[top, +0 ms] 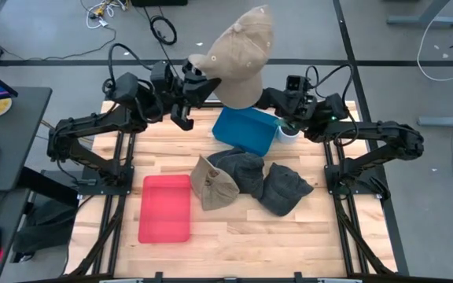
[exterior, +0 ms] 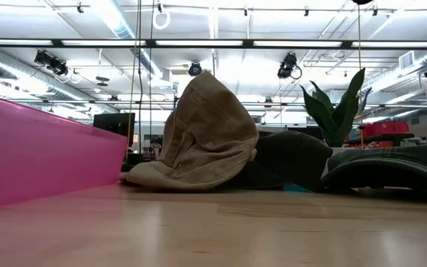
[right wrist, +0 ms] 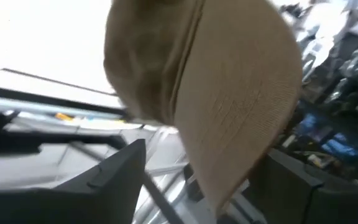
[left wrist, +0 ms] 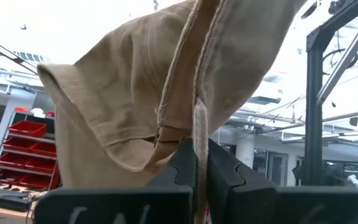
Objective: Pick & Place hat
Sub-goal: Put the left brown cap into the red bin
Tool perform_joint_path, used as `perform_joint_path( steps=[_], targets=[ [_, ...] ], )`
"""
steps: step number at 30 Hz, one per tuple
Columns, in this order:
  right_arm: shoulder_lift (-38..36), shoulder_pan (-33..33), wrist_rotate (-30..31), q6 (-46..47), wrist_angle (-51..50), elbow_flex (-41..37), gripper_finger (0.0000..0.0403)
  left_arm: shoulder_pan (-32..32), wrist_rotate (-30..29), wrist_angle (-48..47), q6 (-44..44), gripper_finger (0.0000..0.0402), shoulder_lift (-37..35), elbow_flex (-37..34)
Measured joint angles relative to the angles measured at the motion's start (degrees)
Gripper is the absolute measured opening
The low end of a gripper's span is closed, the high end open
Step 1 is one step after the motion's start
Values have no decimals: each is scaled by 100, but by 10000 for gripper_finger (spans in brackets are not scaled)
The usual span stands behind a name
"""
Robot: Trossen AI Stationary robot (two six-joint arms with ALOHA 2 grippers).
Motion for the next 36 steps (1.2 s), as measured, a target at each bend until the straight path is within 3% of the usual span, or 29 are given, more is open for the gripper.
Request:
perform_joint_path(
  steps=[6,11,16,23,30,36],
  targets=[
    [4,0,-172,-200,240,-2,194,0,5,15,2,11,16,6],
    [4,2,-176,-316,254,-2,109,0,4,-5,-1,15,16,7],
    [-25,2,-217,-571,378,2,20,4,-44,-129,-2,44,16,4],
    [-26,4,-191,-860,490,6,10,5,-170,-341,-32,88,16,4],
    [-33,-2,-12,-1071,438,4,9,-12,-129,-1114,-519,169,33,-4],
    [-100,-188,-125,-1141,351,2,8,-38,588,-1562,-969,252,-27,-4]
  ],
)
